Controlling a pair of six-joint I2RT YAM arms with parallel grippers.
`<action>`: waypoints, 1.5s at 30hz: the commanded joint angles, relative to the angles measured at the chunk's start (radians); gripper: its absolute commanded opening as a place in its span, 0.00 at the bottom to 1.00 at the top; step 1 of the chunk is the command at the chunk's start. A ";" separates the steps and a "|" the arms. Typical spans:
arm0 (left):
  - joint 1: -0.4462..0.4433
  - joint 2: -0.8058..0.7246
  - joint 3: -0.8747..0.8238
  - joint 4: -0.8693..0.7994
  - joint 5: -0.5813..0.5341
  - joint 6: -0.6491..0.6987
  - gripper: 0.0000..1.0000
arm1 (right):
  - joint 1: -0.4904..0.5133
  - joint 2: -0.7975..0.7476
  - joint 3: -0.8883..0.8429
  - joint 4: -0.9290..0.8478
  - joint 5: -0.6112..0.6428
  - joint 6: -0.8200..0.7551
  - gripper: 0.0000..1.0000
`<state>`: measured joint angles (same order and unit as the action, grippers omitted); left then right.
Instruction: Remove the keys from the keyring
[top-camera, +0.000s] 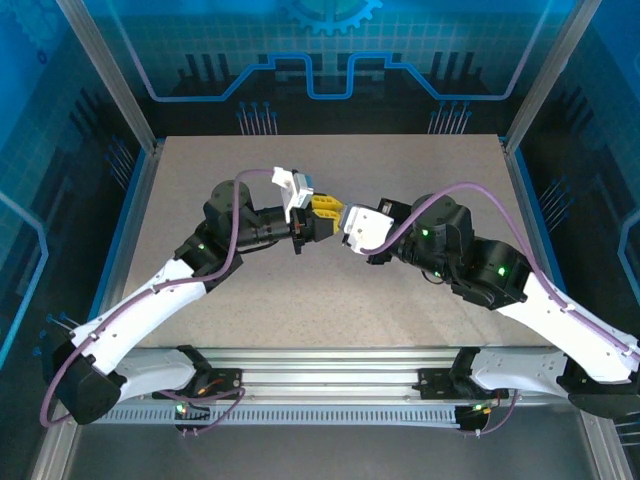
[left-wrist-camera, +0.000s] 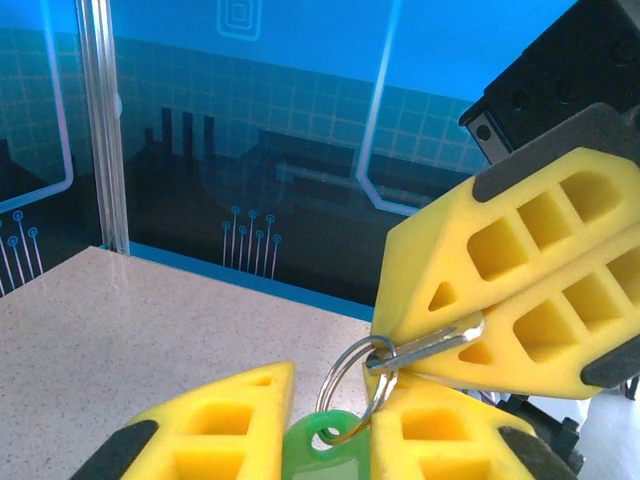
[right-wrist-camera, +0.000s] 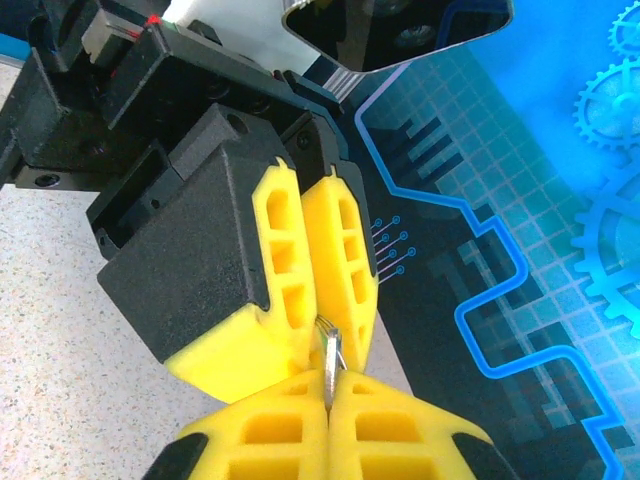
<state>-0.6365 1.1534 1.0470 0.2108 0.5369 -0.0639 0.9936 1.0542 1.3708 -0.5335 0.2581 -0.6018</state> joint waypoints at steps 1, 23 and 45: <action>0.020 0.003 0.013 0.046 -0.109 0.012 0.00 | 0.007 0.012 0.014 -0.034 -0.248 0.079 0.00; 0.018 -0.138 -0.277 0.406 -0.082 0.038 0.59 | -0.197 0.151 0.276 -0.193 -0.600 0.442 0.00; -0.024 -0.065 -0.240 0.401 -0.229 0.228 0.68 | -0.417 0.257 0.272 -0.154 -0.890 0.752 0.00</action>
<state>-0.6552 1.0698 0.7918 0.5667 0.3515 0.1226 0.6037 1.3029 1.6444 -0.7055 -0.5549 0.0662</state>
